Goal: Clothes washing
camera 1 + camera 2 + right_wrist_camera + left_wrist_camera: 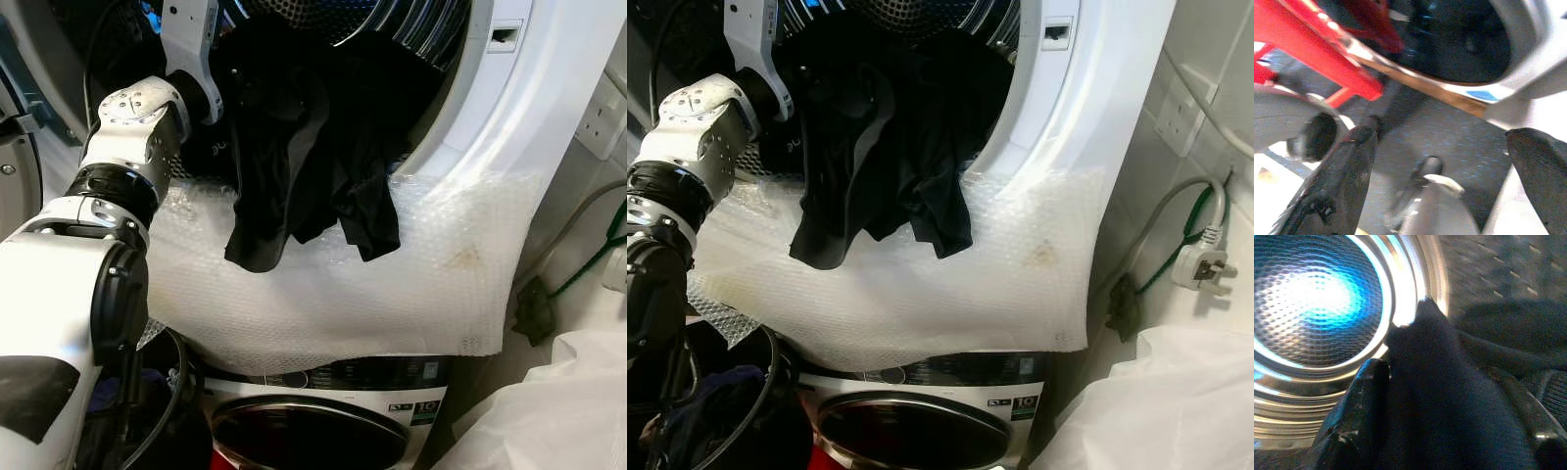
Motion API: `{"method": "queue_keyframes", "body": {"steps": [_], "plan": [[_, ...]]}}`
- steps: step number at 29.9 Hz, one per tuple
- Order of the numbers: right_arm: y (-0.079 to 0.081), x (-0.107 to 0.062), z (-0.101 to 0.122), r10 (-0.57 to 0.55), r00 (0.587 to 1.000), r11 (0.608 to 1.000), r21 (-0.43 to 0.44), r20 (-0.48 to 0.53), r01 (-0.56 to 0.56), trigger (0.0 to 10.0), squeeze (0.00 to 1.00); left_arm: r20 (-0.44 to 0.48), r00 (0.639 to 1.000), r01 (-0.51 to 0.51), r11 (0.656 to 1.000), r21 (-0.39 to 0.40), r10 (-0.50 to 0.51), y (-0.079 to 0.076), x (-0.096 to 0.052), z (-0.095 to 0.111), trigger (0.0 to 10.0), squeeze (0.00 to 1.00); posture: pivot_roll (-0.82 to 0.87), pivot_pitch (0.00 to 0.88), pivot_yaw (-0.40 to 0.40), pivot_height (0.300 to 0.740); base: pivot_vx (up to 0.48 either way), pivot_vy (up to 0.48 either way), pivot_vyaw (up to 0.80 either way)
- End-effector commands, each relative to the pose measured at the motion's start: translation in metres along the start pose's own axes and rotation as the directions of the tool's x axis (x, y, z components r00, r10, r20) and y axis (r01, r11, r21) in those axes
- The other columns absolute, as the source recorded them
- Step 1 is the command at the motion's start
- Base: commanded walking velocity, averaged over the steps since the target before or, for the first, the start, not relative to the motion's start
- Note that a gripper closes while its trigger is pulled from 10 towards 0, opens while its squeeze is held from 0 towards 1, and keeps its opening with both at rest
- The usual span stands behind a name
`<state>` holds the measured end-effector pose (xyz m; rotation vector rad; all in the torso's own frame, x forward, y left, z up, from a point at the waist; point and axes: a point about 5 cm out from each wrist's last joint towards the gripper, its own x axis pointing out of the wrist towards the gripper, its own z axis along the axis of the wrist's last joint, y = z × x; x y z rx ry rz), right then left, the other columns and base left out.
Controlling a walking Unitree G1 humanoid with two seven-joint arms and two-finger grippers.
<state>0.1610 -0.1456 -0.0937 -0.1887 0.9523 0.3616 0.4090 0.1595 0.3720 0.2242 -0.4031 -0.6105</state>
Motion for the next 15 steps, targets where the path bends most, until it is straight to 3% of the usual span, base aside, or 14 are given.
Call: {"method": "queue_keyframes", "body": {"steps": [1, 3, 6, 8, 9, 10, 11, 12, 13, 14, 15], "plan": [[0.006, 0.001, 0.003, 0.047, 0.999, 0.999, 0.010, 0.020, -0.047, 10.0, 0.00, -0.052, 0.998, 0.029, 0.999, 0.018, -0.028, 0.001, -0.006, -0.010, 10.0, 1.00, 0.01, 0.000, 0.075, 0.740, 0.000, 0.000, 0.00], [0.007, 0.001, 0.005, 0.067, 0.997, 0.998, 0.006, 0.028, -0.068, 10.0, 0.00, -0.059, 0.998, 0.030, 0.999, 0.020, -0.028, 0.001, -0.007, -0.012, 10.0, 1.00, 0.00, 0.000, 0.076, 0.740, 0.000, 0.000, 0.00], [0.008, -0.001, 0.009, 0.219, 0.973, 0.976, 0.004, 0.067, -0.220, 10.0, 0.00, -0.071, 0.997, 0.025, 1.000, 0.009, -0.024, 0.001, -0.009, -0.018, 10.0, 1.00, 0.00, 0.000, 0.074, 0.740, 0.000, 0.000, 0.00], [0.008, -0.001, 0.009, 0.219, 0.973, 0.976, 0.004, 0.067, -0.220, 10.0, 0.00, -0.071, 0.997, 0.025, 1.000, 0.009, -0.024, 0.001, -0.009, -0.018, 10.0, 1.00, 0.00, 0.000, 0.074, 0.740, 0.000, 0.000, 0.00], [0.008, -0.003, 0.010, 0.295, 0.952, 0.955, -0.004, 0.080, -0.296, 10.0, 0.00, -0.074, 0.997, 0.021, 1.000, 0.006, -0.020, 0.001, -0.010, -0.020, 10.0, 1.00, 0.00, 0.000, 0.072, 0.740, 0.000, 0.000, 0.00], [0.008, -0.003, 0.010, 0.295, 0.952, 0.955, -0.004, 0.080, -0.296, 10.0, 0.00, -0.074, 0.997, 0.021, 1.000, 0.006, -0.020, 0.001, -0.010, -0.020, 10.0, 1.00, 0.00, 0.000, 0.072, 0.740, 0.000, 0.000, 0.00], [0.007, -0.007, 0.011, 0.395, 0.914, 0.918, -0.013, 0.094, -0.396, 10.0, 0.00, -0.074, 0.997, 0.013, 1.000, 0.002, -0.012, 0.002, -0.011, -0.020, 10.0, 1.00, -0.01, 0.000, 0.068, 0.740, 0.000, 0.000, 0.00], [0.007, -0.007, 0.011, 0.395, 0.914, 0.918, -0.013, 0.094, -0.396, 10.0, 0.00, -0.074, 0.997, 0.013, 1.000, 0.002, -0.012, 0.002, -0.011, -0.020, 10.0, 1.00, -0.01, 0.000, 0.068, 0.740, 0.000, 0.000, 0.00], [0.007, -0.011, 0.011, 0.495, 0.864, 0.869, -0.024, 0.097, -0.495, 10.0, 0.00, -0.075, 0.997, 0.010, 1.000, 0.000, -0.010, 0.003, -0.012, -0.021, 10.0, 1.00, -0.01, 0.000, 0.065, 0.740, 0.000, 0.000, 0.00], [0.007, -0.011, 0.011, 0.495, 0.864, 0.869, -0.024, 0.097, -0.495, 10.0, 0.00, -0.075, 0.997, 0.010, 1.000, 0.000, -0.010, 0.003, -0.012, -0.021, 10.0, 1.00, -0.01, 0.000, 0.065, 0.740, 0.000, 0.000, 0.00], [0.007, -0.016, 0.010, 0.586, 0.805, 0.810, -0.046, 0.088, -0.584, 10.0, 0.00, -0.076, 0.997, 0.008, 1.000, -0.002, -0.008, 0.003, -0.012, -0.022, 10.0, 1.00, -0.02, 0.000, 0.062, 0.740, 0.000, 0.000, 0.00]]}}
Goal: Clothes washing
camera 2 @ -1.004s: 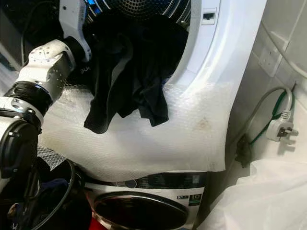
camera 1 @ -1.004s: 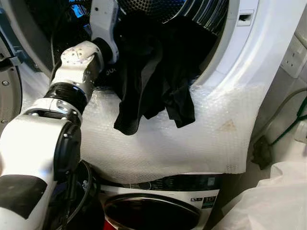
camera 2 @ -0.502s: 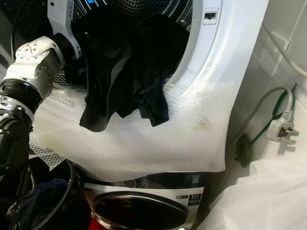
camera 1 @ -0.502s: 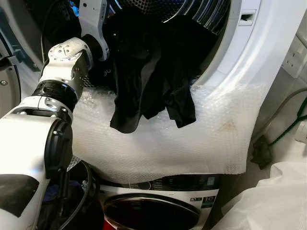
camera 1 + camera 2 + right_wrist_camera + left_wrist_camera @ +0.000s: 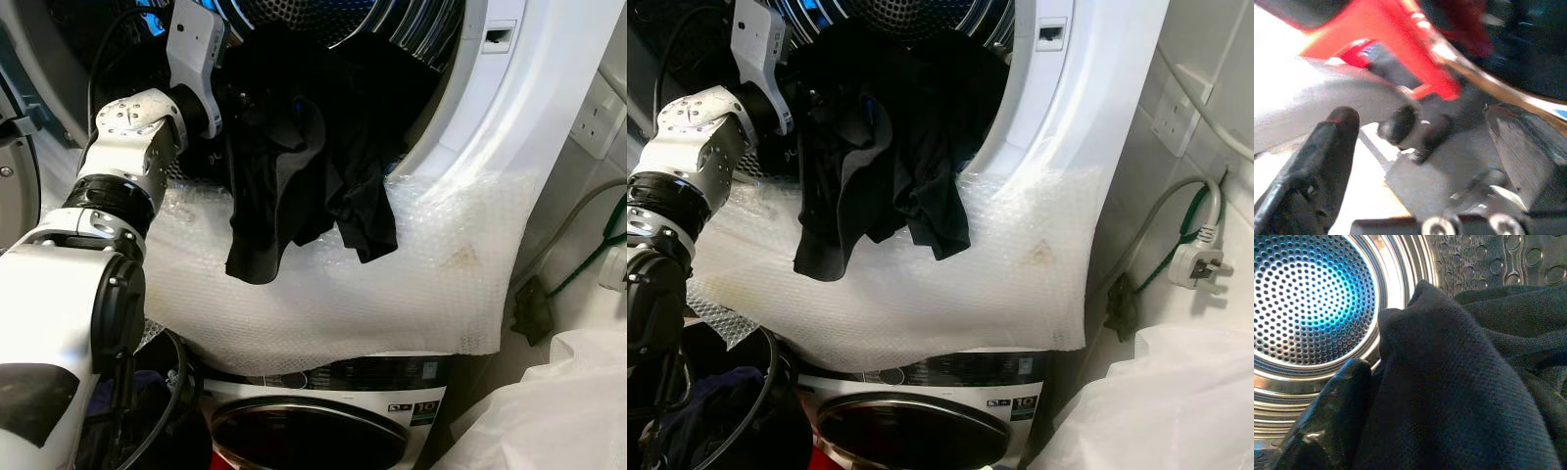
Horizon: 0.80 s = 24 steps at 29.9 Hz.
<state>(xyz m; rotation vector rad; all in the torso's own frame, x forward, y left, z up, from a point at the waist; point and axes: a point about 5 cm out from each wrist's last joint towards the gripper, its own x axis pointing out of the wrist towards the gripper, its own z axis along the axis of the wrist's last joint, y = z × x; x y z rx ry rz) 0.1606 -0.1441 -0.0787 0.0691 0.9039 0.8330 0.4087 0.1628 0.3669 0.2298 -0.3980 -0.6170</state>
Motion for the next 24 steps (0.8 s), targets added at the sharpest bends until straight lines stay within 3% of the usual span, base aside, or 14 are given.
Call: {"method": "queue_keyframes", "body": {"steps": [1, 2, 4, 7, 10, 12, 13, 16, 18, 19, 21, 24], "plan": [[0.006, 0.000, 0.002, 0.118, 0.993, 0.993, -0.009, 0.008, -0.118, 10.0, 0.00, -0.070, 0.998, 0.000, 1.000, -0.005, 0.000, 0.002, -0.008, -0.017, 10.0, 1.00, -0.02, 0.000, 0.062, 0.740, 0.000, 0.000, 0.00], [0.011, -0.003, 0.002, 0.233, 0.972, 0.971, -0.048, -0.018, -0.234, 10.0, 0.00, -0.072, 0.997, -0.001, 1.000, -0.006, 0.001, 0.002, -0.009, -0.018, 10.0, 1.00, -0.02, 0.000, 0.060, 0.740, 0.000, 0.000, 0.00], [0.018, -0.003, 0.005, 0.337, 0.939, 0.932, -0.117, -0.074, -0.344, 10.0, 0.00, -0.075, 0.997, -0.005, 1.000, -0.009, 0.005, 0.001, -0.009, -0.021, 10.0, 1.00, -0.02, 0.000, 0.054, 0.740, 0.000, 0.000, 0.00], [0.017, 0.000, 0.014, 0.342, 0.937, 0.925, -0.150, -0.076, -0.350, 10.0, 0.00, -0.076, 0.997, -0.007, 1.000, -0.014, 0.006, 0.000, -0.009, -0.022, 10.0, 1.00, -0.02, 0.000, 0.053, 0.740, 0.000, 0.000, 0.00], [0.018, 0.008, 0.043, 0.336, 0.942, 0.924, -0.200, 0.020, -0.326, 10.0, 0.00, -0.083, 0.997, 0.002, 1.000, -0.020, -0.004, -0.003, -0.009, -0.027, 10.0, 1.00, -0.03, 0.000, 0.055, 0.740, 0.000, 0.000, 0.00], [0.032, 0.018, 0.058, 0.387, 0.921, 0.902, -0.231, 0.053, -0.365, 10.0, 0.00, -0.087, 0.996, 0.005, 1.000, -0.021, -0.006, -0.004, -0.009, -0.029, 10.0, 1.00, -0.03, 0.000, 0.051, 0.740, 0.000, 0.000, 0.00], [0.032, 0.018, 0.058, 0.387, 0.921, 0.902, -0.231, 0.053, -0.365, 10.0, 0.00, -0.087, 0.996, 0.005, 1.000, -0.021, -0.006, -0.004, -0.009, -0.029, 10.0, 1.00, -0.03, 0.000, 0.051, 0.740, 0.000, 0.000, 0.00], [0.051, 0.032, 0.086, 0.394, 0.905, 0.900, -0.267, 0.160, -0.345, 10.0, 0.00, -0.086, 0.996, 0.008, 0.999, -0.035, -0.011, -0.008, -0.007, -0.032, 10.0, 1.00, -0.03, 0.000, 0.050, 0.740, 0.000, 0.000, 0.00], [0.067, 0.037, 0.105, 0.447, 0.864, 0.880, -0.288, 0.234, -0.378, 10.0, 0.00, -0.089, 0.996, 0.017, 0.999, -0.042, -0.020, -0.011, -0.006, -0.035, 10.0, 1.00, -0.03, 0.000, 0.048, 0.740, 0.000, 0.000, 0.00], [0.067, 0.037, 0.105, 0.447, 0.864, 0.880, -0.288, 0.234, -0.378, 10.0, 0.00, -0.089, 0.996, 0.017, 0.999, -0.042, -0.020, -0.011, -0.006, -0.035, 10.0, 1.00, -0.03, 0.000, 0.048, 0.740, 0.000, 0.000, 0.00], [0.085, 0.036, 0.128, 0.526, 0.794, 0.841, -0.323, 0.305, -0.433, 10.0, 0.00, -0.091, 0.995, 0.026, 0.998, -0.051, -0.031, -0.015, -0.004, -0.038, 10.0, 1.00, -0.04, 0.000, 0.049, 0.740, 0.000, 0.000, 0.00], [0.103, 0.024, 0.144, 0.613, 0.711, 0.784, -0.376, 0.344, -0.494, 10.0, 0.00, -0.088, 0.995, 0.035, 0.998, -0.058, -0.039, -0.019, -0.002, -0.038, 10.0, 1.00, -0.05, 0.000, 0.049, 0.740, 0.000, 0.000, 0.00]]}}
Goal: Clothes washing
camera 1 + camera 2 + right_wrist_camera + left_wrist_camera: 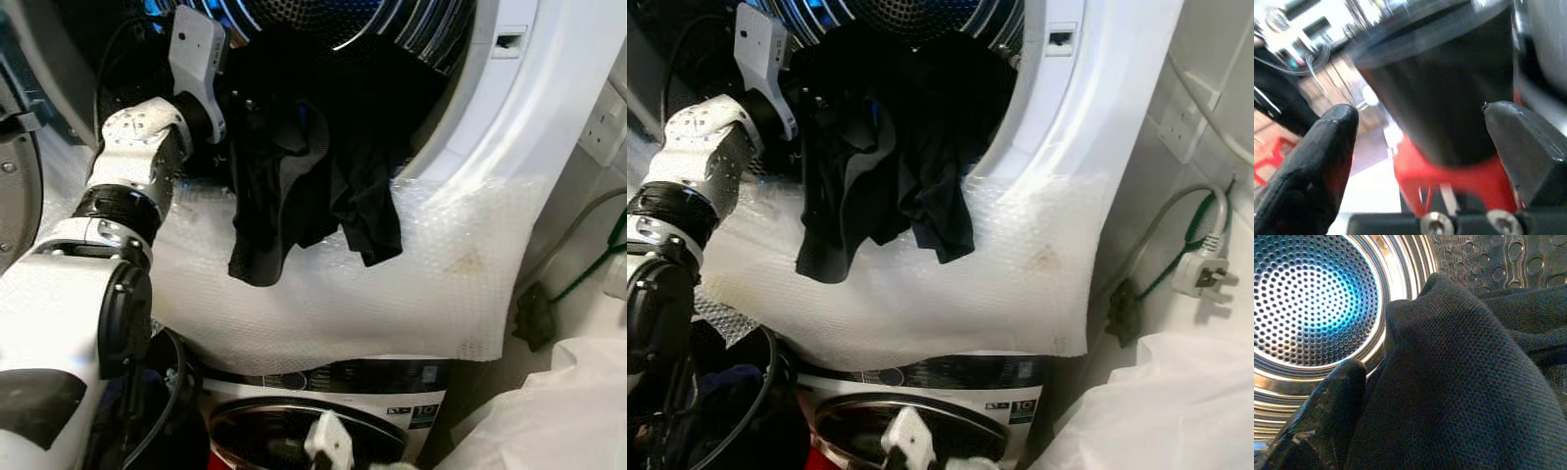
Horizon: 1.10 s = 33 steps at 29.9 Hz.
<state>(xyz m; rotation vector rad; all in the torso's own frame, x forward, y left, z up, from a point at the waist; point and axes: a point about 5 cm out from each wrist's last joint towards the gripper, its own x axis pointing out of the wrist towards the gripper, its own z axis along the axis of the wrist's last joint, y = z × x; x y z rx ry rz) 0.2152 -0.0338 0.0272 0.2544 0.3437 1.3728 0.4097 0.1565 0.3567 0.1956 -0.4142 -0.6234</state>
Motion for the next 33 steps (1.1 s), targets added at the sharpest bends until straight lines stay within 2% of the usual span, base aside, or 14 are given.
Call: {"method": "queue_keyframes", "body": {"steps": [1, 5, 8, 11, 13, 14, 15, 16, 19, 20, 23, 24, 29, 33], "plan": [[0.015, 0.014, 0.010, 0.086, 0.995, 0.996, 0.008, 0.054, -0.086, 10.0, 0.00, -0.114, 0.993, 0.036, 0.999, -0.031, -0.039, -0.011, -0.004, -0.029, 10.0, 1.00, -0.05, 0.000, 0.049, 0.740, 0.000, 0.000, 0.00], [0.030, 0.000, 0.035, 0.158, 0.980, 0.987, -0.045, 0.119, -0.154, 10.0, 0.00, -0.099, 0.994, 0.035, 0.999, -0.038, -0.039, -0.011, -0.002, -0.027, 10.0, 1.00, -0.07, 0.000, 0.050, 0.740, 0.000, 0.000, 0.00], [0.031, -0.003, 0.040, 0.152, 0.983, 0.986, -0.085, 0.104, -0.144, 10.0, 0.00, -0.101, 0.994, 0.032, 0.999, -0.037, -0.036, -0.012, -0.001, -0.027, 10.0, 1.00, -0.07, 0.000, 0.047, 0.740, 0.000, 0.000, 0.00], [0.029, -0.006, 0.042, 0.113, 0.991, 0.986, -0.132, 0.076, -0.102, 10.0, 0.00, -0.098, 0.995, 0.032, 0.999, -0.038, -0.035, -0.012, -0.001, -0.027, 10.0, 1.00, -0.07, 0.000, 0.044, 0.740, 0.000, 0.000, 0.00], [0.021, -0.009, 0.048, 0.005, 0.997, 0.980, -0.197, 0.074, 0.010, 10.0, 0.00, -0.091, 0.995, 0.033, 0.999, -0.039, -0.037, -0.012, -0.001, -0.026, 10.0, 1.00, -0.07, 0.000, 0.042, 0.740, 0.000, 0.000, 0.00], [0.015, -0.012, 0.060, -0.058, 0.991, 0.969, -0.234, 0.117, 0.084, 10.0, 0.00, -0.087, 0.996, 0.032, 0.999, -0.040, -0.035, -0.012, 0.000, -0.025, 10.0, 1.00, -0.07, 0.000, 0.041, 0.740, 0.000, 0.000, 0.00], [0.015, -0.012, 0.060, -0.058, 0.991, 0.969, -0.234, 0.117, 0.084, 10.0, 0.00, -0.087, 0.996, 0.032, 0.999, -0.040, -0.035, -0.012, 0.000, -0.025, 10.0, 1.00, -0.07, 0.000, 0.041, 0.740, 0.000, 0.000, 0.00], [0.022, -0.017, 0.073, -0.019, 0.988, 0.974, -0.221, 0.153, 0.053, 10.0, 0.00, -0.086, 0.996, 0.029, 0.999, -0.039, -0.032, -0.011, 0.000, -0.025, 10.0, 1.00, -0.07, 0.000, 0.039, 0.740, 0.000, 0.000, 0.00], [0.043, -0.024, 0.080, 0.109, 0.986, 0.963, -0.261, 0.123, -0.074, 10.0, 0.00, -0.082, 0.996, 0.028, 0.999, -0.041, -0.031, -0.011, 0.000, -0.024, 10.0, 1.00, -0.07, 0.000, 0.035, 0.740, 0.000, 0.000, 0.00], [0.044, -0.027, 0.084, 0.063, 0.990, 0.957, -0.289, 0.127, -0.024, 10.0, 0.00, -0.079, 0.996, 0.028, 0.999, -0.041, -0.031, -0.012, 0.000, -0.024, 10.0, 1.00, -0.07, 0.000, 0.031, 0.740, 0.000, 0.000, 0.00], [0.035, -0.032, 0.091, -0.069, 0.979, 0.950, -0.288, 0.194, 0.124, 10.0, 0.00, -0.069, 0.997, 0.028, 0.999, -0.044, -0.031, -0.012, 0.001, -0.023, 10.0, 1.00, -0.07, 0.000, 0.023, 0.740, 0.000, 0.000, 0.00], [0.035, -0.034, 0.094, -0.075, 0.973, 0.952, -0.276, 0.219, 0.135, 10.0, 0.00, -0.068, 0.997, 0.029, 0.999, -0.046, -0.032, -0.013, 0.001, -0.023, 10.0, 1.00, -0.07, 0.000, 0.022, 0.740, 0.000, 0.000, 0.00], [0.052, -0.047, 0.107, 0.018, 0.954, 0.973, -0.223, 0.298, 0.052, 10.0, 0.00, -0.066, 0.997, 0.025, 0.999, -0.048, -0.029, -0.013, 0.001, -0.023, 10.0, 1.00, -0.07, 0.000, 0.019, 0.740, 0.000, 0.000, 0.00], [0.050, -0.054, 0.126, -0.016, 0.924, 0.968, -0.226, 0.382, 0.110, 10.0, 0.00, -0.066, 0.998, 0.022, 0.999, -0.049, -0.025, -0.012, 0.001, -0.023, 10.0, 1.00, -0.08, 0.000, 0.020, 0.740, 0.000, 0.000, 0.00]]}}
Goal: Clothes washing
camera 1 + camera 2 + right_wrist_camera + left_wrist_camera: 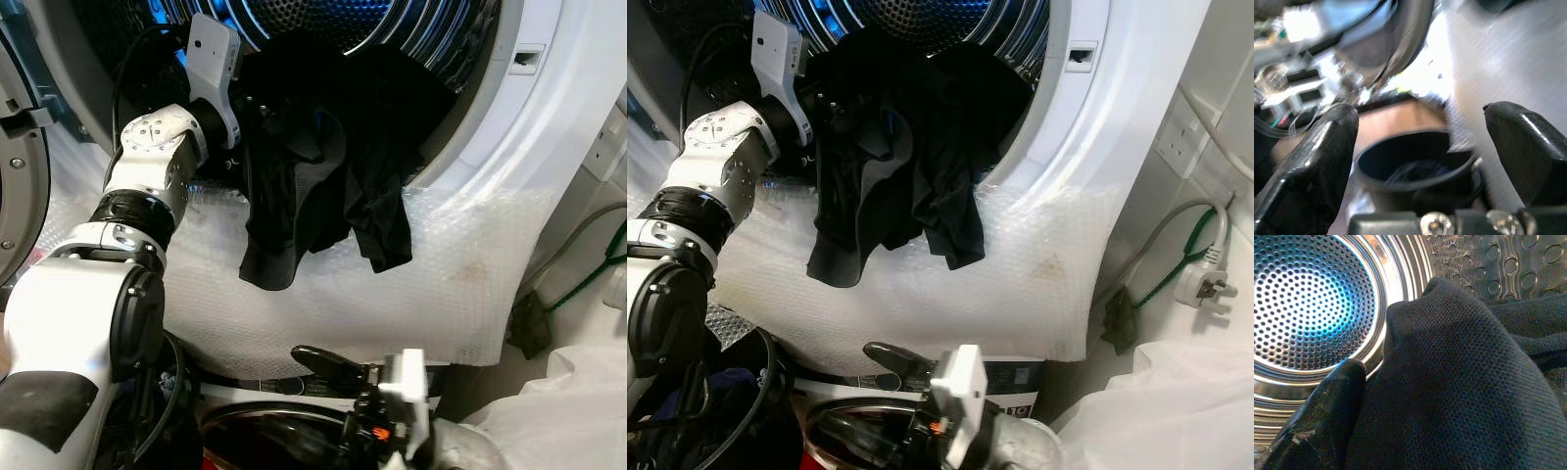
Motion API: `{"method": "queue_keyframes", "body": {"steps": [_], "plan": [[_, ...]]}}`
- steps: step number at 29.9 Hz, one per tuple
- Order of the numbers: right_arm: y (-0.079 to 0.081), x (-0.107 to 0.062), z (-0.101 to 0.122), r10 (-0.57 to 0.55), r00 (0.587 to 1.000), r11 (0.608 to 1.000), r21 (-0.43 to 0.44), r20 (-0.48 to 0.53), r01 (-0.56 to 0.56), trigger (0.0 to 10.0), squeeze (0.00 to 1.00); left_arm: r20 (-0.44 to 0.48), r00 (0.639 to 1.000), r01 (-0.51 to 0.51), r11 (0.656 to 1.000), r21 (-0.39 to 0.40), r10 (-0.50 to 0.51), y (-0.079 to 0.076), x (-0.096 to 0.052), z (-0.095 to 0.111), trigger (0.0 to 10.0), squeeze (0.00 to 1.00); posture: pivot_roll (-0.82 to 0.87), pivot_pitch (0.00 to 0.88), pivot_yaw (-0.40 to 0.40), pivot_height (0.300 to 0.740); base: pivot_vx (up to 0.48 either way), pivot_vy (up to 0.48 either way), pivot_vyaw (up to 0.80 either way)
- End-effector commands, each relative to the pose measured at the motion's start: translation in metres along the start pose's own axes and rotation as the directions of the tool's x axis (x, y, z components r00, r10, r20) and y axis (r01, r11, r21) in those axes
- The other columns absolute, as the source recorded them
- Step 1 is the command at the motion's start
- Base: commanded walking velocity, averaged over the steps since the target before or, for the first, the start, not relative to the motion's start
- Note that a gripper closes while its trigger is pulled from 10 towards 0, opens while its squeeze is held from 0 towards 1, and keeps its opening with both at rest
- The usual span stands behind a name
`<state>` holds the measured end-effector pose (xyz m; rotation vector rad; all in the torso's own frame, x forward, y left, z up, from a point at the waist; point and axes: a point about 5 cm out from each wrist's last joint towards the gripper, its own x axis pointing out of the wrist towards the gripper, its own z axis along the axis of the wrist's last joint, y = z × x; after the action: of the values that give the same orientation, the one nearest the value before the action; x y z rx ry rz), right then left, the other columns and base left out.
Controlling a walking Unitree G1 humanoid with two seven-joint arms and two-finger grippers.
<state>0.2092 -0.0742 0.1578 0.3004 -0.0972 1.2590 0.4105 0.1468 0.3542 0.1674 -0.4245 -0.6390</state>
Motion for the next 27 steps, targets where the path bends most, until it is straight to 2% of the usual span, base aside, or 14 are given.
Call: {"method": "queue_keyframes", "body": {"steps": [1, 4, 6, 8, 10, 14, 17, 18, 21, 22, 27], "plan": [[-0.004, 0.003, 0.023, -0.011, 0.995, 0.999, -0.029, 0.099, 0.014, 10.0, 0.00, -0.084, 0.996, 0.011, 1.000, -0.026, -0.013, -0.003, -0.005, -0.021, 10.0, 1.00, -0.08, 0.000, 0.021, 0.740, 0.000, 0.000, 0.00], [-0.005, 0.005, 0.039, -0.006, 0.985, 0.999, -0.030, 0.172, 0.011, 10.0, 0.00, -0.083, 0.996, 0.011, 1.000, -0.029, -0.013, -0.004, -0.005, -0.021, 10.0, 1.00, -0.08, 0.000, 0.020, 0.740, 0.000, 0.000, 0.00], [-0.005, 0.005, 0.042, -0.008, 0.983, 0.999, -0.036, 0.185, 0.015, 10.0, 0.00, -0.083, 0.996, 0.011, 0.999, -0.030, -0.014, -0.004, -0.005, -0.022, 10.0, 1.00, -0.08, 0.000, 0.020, 0.740, 0.000, 0.000, 0.00], [-0.014, 0.012, 0.047, -0.088, 0.976, 0.993, -0.059, 0.201, 0.101, 10.0, 0.00, -0.083, 0.996, 0.013, 0.999, -0.033, -0.016, -0.005, -0.005, -0.023, 10.0, 1.00, -0.08, 0.000, 0.020, 0.740, 0.000, 0.000, 0.00], [-0.015, 0.016, 0.048, -0.098, 0.975, 0.991, -0.065, 0.200, 0.113, 10.0, 0.00, -0.082, 0.996, 0.014, 0.999, -0.035, -0.017, -0.006, -0.005, -0.023, 10.0, 1.00, -0.09, 0.000, 0.022, 0.740, 0.000, 0.000, 0.00], [-0.003, 0.029, 0.045, -0.008, 0.986, 0.998, -0.060, 0.167, 0.018, 10.0, 0.00, -0.077, 0.997, 0.021, 0.999, -0.037, -0.024, -0.007, -0.003, -0.023, 10.0, 1.00, -0.08, 0.000, 0.021, 0.740, 0.000, 0.000, 0.00], [-0.004, 0.033, 0.041, -0.011, 0.991, 0.996, -0.082, 0.134, 0.022, 10.0, 0.00, -0.075, 0.997, 0.023, 0.999, -0.038, -0.026, -0.008, -0.003, -0.023, 10.0, 1.00, -0.08, 0.000, 0.020, 0.740, 0.000, 0.000, 0.00], [-0.009, 0.042, 0.038, -0.030, 0.992, 0.995, -0.095, 0.122, 0.042, 10.0, 0.00, -0.071, 0.997, 0.024, 0.999, -0.039, -0.027, -0.008, -0.002, -0.022, 10.0, 1.00, -0.08, 0.000, 0.023, 0.740, 0.000, 0.000, 0.00], [-0.011, 0.054, 0.037, -0.035, 0.994, 0.990, -0.133, 0.105, 0.049, 10.0, 0.00, -0.068, 0.997, 0.027, 0.999, -0.042, -0.030, -0.009, -0.002, -0.022, 10.0, 1.00, -0.08, 0.000, 0.023, 0.740, 0.000, 0.000, 0.00], [-0.011, 0.059, 0.038, -0.025, 0.994, 0.986, -0.160, 0.104, 0.041, 10.0, 0.00, -0.066, 0.997, 0.031, 0.999, -0.045, -0.034, -0.009, -0.002, -0.022, 10.0, 1.00, -0.08, 0.000, 0.025, 0.740, 0.000, 0.000, 0.00], [-0.013, 0.069, 0.042, -0.019, 0.993, 0.983, -0.182, 0.119, 0.041, 10.0, 0.00, -0.068, 0.997, 0.034, 0.998, -0.044, -0.037, -0.009, -0.003, -0.024, 10.0, 1.00, -0.08, 0.000, 0.025, 0.740, 0.000, 0.000, 0.00]]}}
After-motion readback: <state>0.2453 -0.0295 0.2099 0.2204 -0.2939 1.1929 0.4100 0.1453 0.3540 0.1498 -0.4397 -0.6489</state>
